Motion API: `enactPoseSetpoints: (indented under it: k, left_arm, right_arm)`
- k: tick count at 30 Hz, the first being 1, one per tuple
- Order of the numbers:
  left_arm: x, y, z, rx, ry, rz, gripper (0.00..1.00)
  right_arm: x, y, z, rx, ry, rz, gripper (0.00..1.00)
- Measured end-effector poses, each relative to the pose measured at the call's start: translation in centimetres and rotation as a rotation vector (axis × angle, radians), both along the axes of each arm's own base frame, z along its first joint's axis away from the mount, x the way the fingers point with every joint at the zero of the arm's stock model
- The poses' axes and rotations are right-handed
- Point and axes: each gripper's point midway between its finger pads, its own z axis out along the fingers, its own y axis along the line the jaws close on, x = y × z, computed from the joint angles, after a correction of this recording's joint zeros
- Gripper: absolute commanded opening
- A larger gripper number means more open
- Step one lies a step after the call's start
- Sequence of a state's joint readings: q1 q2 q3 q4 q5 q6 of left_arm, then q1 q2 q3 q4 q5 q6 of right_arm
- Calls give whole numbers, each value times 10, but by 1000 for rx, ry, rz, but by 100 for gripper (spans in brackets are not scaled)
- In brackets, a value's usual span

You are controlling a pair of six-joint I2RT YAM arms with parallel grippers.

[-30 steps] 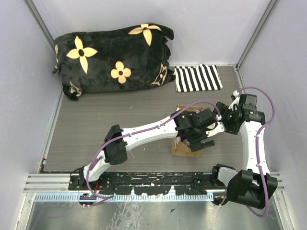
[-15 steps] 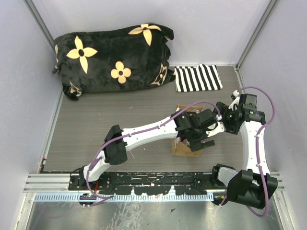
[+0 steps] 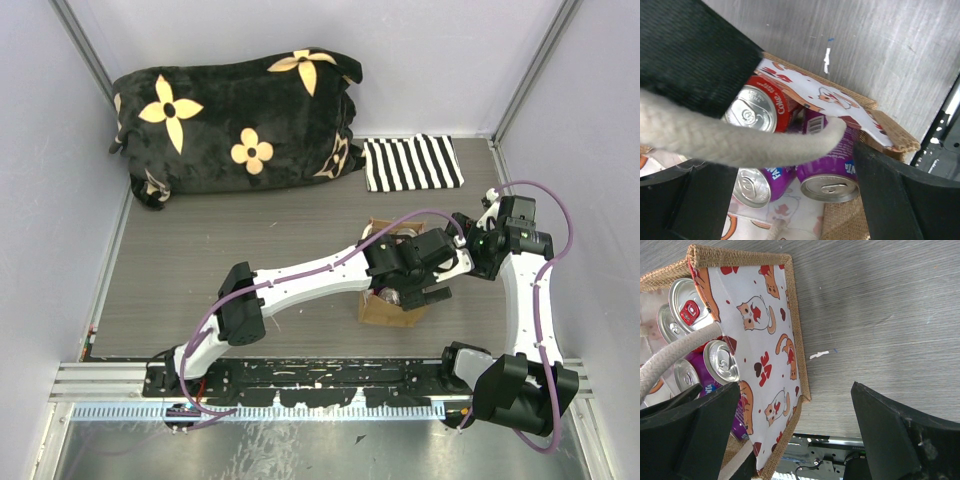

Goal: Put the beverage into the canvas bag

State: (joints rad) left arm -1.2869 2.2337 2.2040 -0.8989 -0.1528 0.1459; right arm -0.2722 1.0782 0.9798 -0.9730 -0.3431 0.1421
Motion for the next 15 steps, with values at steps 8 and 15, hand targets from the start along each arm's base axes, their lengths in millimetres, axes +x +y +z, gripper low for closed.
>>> enactPoseSetpoints:
  k: [8,15]
  left_arm:
    - [19,1,1,1,-106,62,99]
    - [28,0,7,-15,-159,115,100]
  right_arm:
    - [0,0,0,0,0,0,100]
    - [0,0,0,0,0,0,100]
